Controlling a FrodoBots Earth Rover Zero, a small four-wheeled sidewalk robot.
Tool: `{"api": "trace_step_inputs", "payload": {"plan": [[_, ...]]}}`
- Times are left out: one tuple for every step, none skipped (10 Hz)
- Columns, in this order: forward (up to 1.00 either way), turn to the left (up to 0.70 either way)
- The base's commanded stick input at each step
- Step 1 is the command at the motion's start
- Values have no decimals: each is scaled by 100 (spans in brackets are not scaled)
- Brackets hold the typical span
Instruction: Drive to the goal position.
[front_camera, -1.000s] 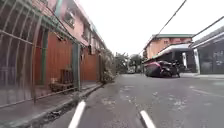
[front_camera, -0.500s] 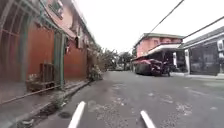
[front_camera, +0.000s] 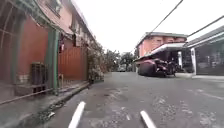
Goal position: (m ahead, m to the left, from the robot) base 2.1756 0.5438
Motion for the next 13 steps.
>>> {"api": "trace_step_inputs", "payload": {"plan": [[85,0],[85,0],[85,0],[85,0],[85,0],[85,0],[85,-4],[85,-34],[85,-34],[85,-34],[85,-34],[85,-30],[85,0]]}}
